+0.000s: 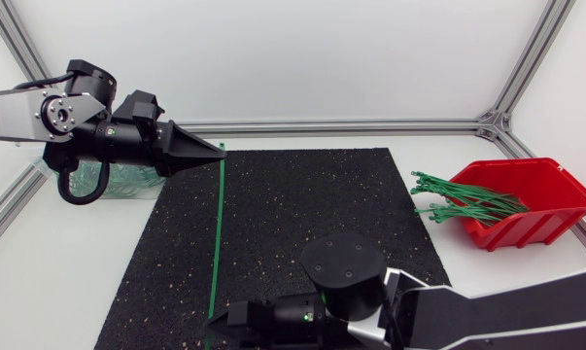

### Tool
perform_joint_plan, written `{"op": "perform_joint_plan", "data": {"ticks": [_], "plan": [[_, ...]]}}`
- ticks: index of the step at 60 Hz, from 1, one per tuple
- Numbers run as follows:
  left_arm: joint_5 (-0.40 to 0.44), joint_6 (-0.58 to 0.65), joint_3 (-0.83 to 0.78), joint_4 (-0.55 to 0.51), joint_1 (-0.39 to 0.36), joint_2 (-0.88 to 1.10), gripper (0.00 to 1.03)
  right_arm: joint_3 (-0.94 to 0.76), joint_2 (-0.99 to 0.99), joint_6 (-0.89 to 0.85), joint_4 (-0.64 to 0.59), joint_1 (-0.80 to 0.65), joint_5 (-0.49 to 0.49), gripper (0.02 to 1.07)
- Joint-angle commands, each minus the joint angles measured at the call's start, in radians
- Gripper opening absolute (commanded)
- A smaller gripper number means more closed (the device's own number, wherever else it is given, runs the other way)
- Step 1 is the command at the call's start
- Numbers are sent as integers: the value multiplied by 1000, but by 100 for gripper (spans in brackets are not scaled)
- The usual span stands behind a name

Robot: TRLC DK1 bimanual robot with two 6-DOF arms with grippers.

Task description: Take a green cable tie from the red box, thread the tail through the head to close it, then place it in the transparent bin on the left.

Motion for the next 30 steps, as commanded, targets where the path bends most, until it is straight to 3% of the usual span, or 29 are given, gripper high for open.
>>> {"op": "perform_joint_plan", "data": {"ticks": [1, 3, 12, 30], "plan": [[18, 19, -11, -19, -9, 0, 4, -7, 26, -32, 22, 13, 8, 35], [18, 19, -12, -19, -9, 0, 4, -7, 27, -33, 20, 16, 14, 30], [18, 22, -23, -19, -11, -9, 4, -10, 29, -33, 22, 18, 20, 23], [18, 24, -32, -25, -16, -21, 4, -4, 26, -32, 25, 10, 41, 23]]}}
